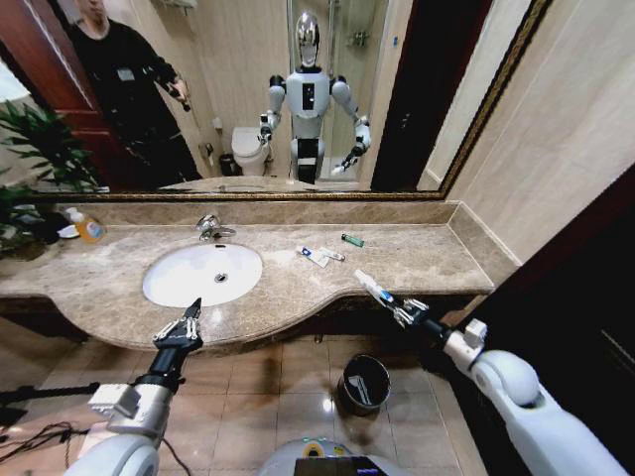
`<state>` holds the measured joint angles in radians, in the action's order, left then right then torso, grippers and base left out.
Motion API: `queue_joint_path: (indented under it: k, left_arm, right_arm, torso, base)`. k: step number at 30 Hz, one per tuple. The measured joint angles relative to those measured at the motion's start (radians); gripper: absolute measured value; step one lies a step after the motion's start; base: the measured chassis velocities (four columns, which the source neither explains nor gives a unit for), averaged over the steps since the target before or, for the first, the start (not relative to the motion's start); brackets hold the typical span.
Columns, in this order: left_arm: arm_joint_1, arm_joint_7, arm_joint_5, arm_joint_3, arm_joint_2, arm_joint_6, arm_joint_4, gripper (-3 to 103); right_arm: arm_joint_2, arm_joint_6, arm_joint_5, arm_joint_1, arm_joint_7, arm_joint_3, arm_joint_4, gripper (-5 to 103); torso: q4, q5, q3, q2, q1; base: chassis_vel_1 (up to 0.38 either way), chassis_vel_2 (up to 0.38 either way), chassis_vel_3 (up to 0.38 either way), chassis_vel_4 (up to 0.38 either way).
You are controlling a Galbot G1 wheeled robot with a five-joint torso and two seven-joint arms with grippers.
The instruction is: Pick up the trash from the sink and place it in the trash bin.
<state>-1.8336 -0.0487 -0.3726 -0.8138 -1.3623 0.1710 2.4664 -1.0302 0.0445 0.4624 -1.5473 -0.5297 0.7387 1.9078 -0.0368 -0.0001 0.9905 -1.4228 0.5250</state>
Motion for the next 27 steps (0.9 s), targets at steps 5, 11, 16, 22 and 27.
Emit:
queue_joint_path:
  k: [5, 11, 16, 22, 27]
  left_arm:
    - [0.0, 0.0, 0.0, 0.0, 0.0, 0.0, 0.0, 0]
    - [0.0, 0.0, 0.0, 0.0, 0.0, 0.0, 0.0, 0]
    - [0.0, 0.0, 0.0, 0.0, 0.0, 0.0, 0.0, 0]
    - [0.0, 0.0, 0.0, 0.0, 0.0, 0.0, 0.0, 0]
    - [0.0, 0.0, 0.0, 0.0, 0.0, 0.0, 0.0, 0]
  right_arm:
    - [-0.042, -0.062, -0.061, -0.031, -0.047, 0.003, -0.075, 25]
    - [-0.092, -0.126, -0.133, 0.001, -0.074, -0.022, -0.237, 25]
    - [-0.124, -0.162, -0.189, 0.048, -0.073, -0.039, -0.358, 25]
    - [-0.18, -0.257, -0.343, 0.125, -0.043, -0.06, -0.585, 25]
    - [-0.205, -0.287, -0.392, 0.177, -0.03, -0.063, -0.702, 25]
  torso:
    - [0.0, 0.0, 0.0, 0.0, 0.0]
    - [0.0, -0.0001, 0.0, 0.0, 0.0]
    - [-0.0002, 0.0, 0.0, 0.0, 0.0]
    - [0.0, 0.0, 0.0, 0.0, 0.0]
    - [-0.0001, 0.0, 0.0, 0.0, 0.0]
  base:
    - [0.0, 0.0, 0.0, 0.0]
    - [0.0, 0.0, 0.0, 0.0]
    - [0.0, 0.0, 0.0, 0.0]
    - [0.0, 0.0, 0.0, 0.0]
    - [0.0, 0.0, 0.0, 0.0]
